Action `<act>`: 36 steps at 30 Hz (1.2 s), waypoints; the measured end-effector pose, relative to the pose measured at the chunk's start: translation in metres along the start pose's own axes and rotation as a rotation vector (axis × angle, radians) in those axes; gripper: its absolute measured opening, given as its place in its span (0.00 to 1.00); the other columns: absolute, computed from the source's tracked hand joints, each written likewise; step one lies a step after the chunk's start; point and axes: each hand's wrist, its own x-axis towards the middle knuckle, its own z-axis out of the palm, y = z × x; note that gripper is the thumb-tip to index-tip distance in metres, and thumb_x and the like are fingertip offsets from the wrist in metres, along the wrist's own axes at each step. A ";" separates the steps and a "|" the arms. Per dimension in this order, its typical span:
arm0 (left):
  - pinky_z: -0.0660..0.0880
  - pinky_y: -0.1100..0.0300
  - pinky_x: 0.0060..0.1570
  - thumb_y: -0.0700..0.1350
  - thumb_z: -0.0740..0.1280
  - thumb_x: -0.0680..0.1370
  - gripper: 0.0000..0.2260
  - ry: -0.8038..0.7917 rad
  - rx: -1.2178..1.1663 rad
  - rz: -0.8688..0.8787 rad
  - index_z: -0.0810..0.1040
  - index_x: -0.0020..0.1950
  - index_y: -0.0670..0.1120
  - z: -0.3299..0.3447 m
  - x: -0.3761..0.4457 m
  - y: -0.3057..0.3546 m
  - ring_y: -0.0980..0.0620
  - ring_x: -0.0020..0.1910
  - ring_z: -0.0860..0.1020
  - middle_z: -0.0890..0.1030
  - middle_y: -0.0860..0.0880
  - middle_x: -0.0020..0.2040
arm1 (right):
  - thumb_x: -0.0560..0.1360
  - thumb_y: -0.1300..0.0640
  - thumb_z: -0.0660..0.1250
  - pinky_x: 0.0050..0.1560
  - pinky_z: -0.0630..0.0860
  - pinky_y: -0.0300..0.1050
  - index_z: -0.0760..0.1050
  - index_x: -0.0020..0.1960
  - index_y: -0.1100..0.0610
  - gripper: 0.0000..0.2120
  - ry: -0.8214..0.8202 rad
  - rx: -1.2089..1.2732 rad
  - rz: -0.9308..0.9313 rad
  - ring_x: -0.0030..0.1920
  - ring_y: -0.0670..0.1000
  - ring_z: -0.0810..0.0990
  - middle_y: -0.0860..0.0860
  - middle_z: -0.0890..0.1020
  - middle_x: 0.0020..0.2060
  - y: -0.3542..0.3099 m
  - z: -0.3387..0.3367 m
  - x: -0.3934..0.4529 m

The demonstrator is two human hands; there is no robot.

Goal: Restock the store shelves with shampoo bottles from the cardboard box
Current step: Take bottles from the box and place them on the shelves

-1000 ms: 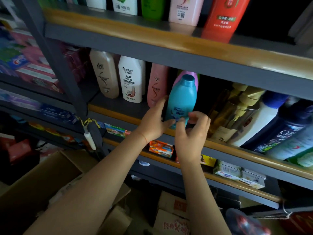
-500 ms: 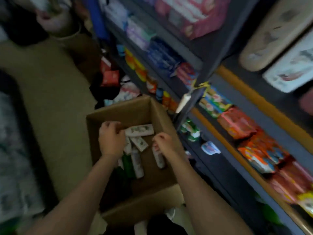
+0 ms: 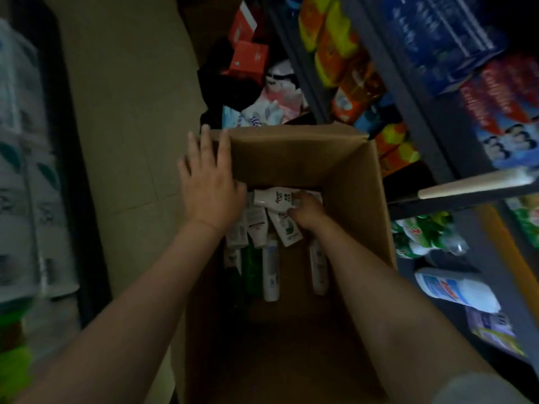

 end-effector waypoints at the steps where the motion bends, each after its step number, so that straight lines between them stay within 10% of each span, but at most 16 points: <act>1: 0.55 0.34 0.73 0.52 0.65 0.76 0.38 0.000 0.037 0.027 0.51 0.82 0.47 0.004 0.007 0.002 0.37 0.80 0.50 0.53 0.39 0.81 | 0.76 0.54 0.68 0.65 0.70 0.48 0.64 0.75 0.58 0.29 -0.004 -0.062 -0.023 0.69 0.59 0.71 0.57 0.70 0.71 0.000 0.003 0.014; 12: 0.61 0.30 0.65 0.57 0.65 0.72 0.41 0.109 0.198 0.023 0.52 0.81 0.49 0.030 0.018 0.003 0.36 0.76 0.59 0.61 0.39 0.78 | 0.70 0.46 0.75 0.74 0.55 0.58 0.47 0.80 0.53 0.50 -0.148 -0.754 -0.088 0.77 0.61 0.52 0.58 0.52 0.77 0.017 0.032 0.091; 24: 0.53 0.30 0.71 0.62 0.62 0.74 0.43 -0.025 0.119 0.022 0.45 0.82 0.50 0.009 0.017 0.010 0.38 0.80 0.48 0.52 0.42 0.81 | 0.64 0.50 0.79 0.56 0.74 0.49 0.60 0.72 0.54 0.43 -0.255 -0.001 -0.199 0.62 0.51 0.73 0.49 0.71 0.61 -0.011 -0.003 0.006; 28: 0.44 0.40 0.77 0.64 0.58 0.77 0.37 -0.050 -0.268 -0.160 0.55 0.81 0.48 -0.030 0.001 0.026 0.43 0.80 0.48 0.54 0.43 0.81 | 0.64 0.47 0.78 0.56 0.77 0.49 0.65 0.67 0.50 0.37 -0.205 0.242 -0.237 0.57 0.48 0.77 0.47 0.76 0.57 -0.035 -0.055 -0.073; 31: 0.63 0.43 0.74 0.71 0.60 0.71 0.39 -0.145 -0.943 -0.262 0.66 0.76 0.50 -0.080 -0.032 0.056 0.47 0.72 0.68 0.71 0.47 0.73 | 0.69 0.48 0.76 0.58 0.77 0.49 0.66 0.66 0.48 0.30 -0.127 0.522 -0.255 0.55 0.47 0.79 0.46 0.78 0.55 -0.048 -0.094 -0.152; 36: 0.78 0.47 0.61 0.53 0.74 0.74 0.28 -0.576 -1.322 0.065 0.69 0.72 0.52 -0.185 -0.084 0.131 0.50 0.60 0.81 0.82 0.50 0.63 | 0.62 0.35 0.77 0.49 0.82 0.54 0.73 0.60 0.50 0.33 0.218 0.767 -0.363 0.48 0.51 0.85 0.50 0.84 0.51 -0.071 -0.171 -0.279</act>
